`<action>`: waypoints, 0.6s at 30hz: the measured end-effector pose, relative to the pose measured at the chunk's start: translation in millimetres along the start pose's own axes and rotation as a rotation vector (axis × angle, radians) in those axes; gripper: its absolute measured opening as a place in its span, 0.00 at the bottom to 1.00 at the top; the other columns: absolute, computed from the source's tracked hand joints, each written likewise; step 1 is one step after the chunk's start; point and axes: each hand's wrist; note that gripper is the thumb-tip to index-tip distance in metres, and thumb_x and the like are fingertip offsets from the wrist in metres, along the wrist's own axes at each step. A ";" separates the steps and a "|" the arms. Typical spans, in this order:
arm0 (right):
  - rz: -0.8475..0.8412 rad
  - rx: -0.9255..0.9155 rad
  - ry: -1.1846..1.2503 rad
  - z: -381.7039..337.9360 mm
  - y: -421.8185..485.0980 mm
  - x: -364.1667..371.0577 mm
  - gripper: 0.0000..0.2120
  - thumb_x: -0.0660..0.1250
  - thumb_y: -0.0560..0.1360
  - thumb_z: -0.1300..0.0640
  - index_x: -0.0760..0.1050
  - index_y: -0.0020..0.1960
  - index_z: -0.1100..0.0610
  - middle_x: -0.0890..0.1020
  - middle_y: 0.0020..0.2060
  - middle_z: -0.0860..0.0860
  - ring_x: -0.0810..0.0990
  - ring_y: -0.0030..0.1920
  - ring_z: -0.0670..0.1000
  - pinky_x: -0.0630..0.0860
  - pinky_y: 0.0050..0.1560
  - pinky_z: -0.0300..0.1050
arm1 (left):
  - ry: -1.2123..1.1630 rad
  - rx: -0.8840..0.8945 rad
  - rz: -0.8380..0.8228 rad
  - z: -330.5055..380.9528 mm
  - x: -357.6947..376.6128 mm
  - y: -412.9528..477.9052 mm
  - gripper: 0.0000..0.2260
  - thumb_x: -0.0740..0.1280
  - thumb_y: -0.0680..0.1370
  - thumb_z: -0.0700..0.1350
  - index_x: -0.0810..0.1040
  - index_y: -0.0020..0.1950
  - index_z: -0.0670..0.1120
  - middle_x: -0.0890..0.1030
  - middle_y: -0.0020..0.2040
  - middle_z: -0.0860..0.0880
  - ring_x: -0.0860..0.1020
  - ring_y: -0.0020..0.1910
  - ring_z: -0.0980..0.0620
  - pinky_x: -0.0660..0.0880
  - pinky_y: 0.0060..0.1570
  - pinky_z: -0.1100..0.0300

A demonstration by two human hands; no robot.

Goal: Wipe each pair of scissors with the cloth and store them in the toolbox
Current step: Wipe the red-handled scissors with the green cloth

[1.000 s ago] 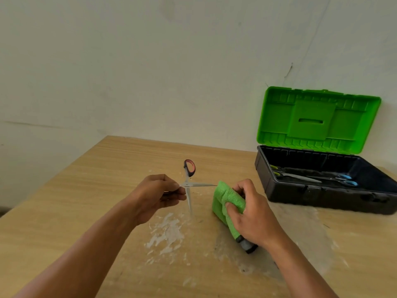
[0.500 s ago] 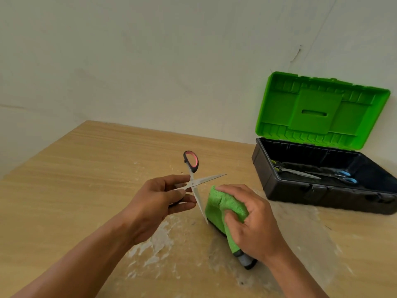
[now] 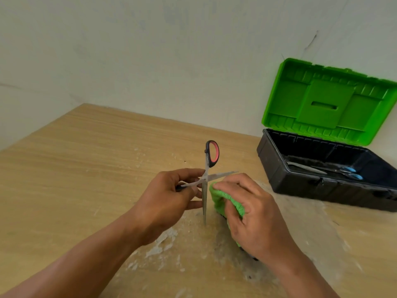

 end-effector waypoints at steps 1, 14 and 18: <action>-0.005 -0.003 -0.012 -1.3 0.7 0.2 0.16 0.63 0.77 0.60 0.81 0.62 0.52 0.79 0.56 0.45 0.80 0.54 0.47 0.82 0.49 0.46 | 0.013 0.007 -0.003 -0.2 1.3 -1.0 0.16 0.62 0.80 0.32 0.81 0.62 0.46 0.84 0.53 0.44 0.84 0.49 0.49 0.82 0.50 0.58; -0.104 -0.023 -0.067 -7.6 2.1 6.3 0.19 0.70 0.76 0.63 0.79 0.64 0.52 0.77 0.56 0.44 0.79 0.55 0.47 0.81 0.49 0.47 | 0.117 0.101 0.005 0.2 9.6 -7.2 0.15 0.62 0.81 0.33 0.81 0.62 0.45 0.83 0.55 0.51 0.83 0.54 0.53 0.82 0.50 0.59; -0.146 -0.049 -0.056 -9.3 1.7 9.3 0.17 0.68 0.76 0.61 0.80 0.63 0.50 0.78 0.54 0.43 0.78 0.52 0.48 0.80 0.45 0.48 | 0.099 0.091 0.039 3.2 2.8 -5.0 0.15 0.62 0.80 0.32 0.82 0.61 0.45 0.84 0.54 0.49 0.84 0.53 0.52 0.82 0.51 0.58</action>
Point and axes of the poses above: each hand's wrist, its own y-axis towards the middle knuckle, its own x-axis out of the palm, z = x × y
